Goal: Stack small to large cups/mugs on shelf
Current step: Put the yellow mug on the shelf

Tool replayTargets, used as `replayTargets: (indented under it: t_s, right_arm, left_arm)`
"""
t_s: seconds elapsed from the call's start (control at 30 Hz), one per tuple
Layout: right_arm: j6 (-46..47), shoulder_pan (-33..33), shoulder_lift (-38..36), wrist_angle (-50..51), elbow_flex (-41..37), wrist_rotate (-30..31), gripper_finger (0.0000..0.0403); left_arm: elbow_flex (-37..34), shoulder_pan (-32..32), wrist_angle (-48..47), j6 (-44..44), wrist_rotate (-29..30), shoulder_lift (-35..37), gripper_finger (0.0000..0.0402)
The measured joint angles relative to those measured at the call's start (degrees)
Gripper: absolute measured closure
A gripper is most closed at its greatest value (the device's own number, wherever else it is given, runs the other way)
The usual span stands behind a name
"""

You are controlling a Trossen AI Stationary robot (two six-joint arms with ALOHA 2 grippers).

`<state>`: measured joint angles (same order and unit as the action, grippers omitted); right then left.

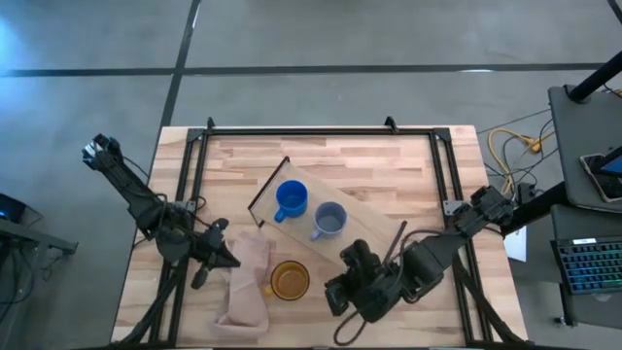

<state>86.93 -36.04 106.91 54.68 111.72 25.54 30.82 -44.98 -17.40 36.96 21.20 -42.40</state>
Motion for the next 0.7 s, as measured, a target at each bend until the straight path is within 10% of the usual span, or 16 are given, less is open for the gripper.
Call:
replayTargets:
  t_s: [0.7]
  right_arm:
    - [25.2, -1.1, 21.0, 0.7, 18.9, -11.6, 0.0337]
  left_arm:
    - [-7.1, 3.7, 15.0, -4.3, -5.6, -6.4, 0.0402]
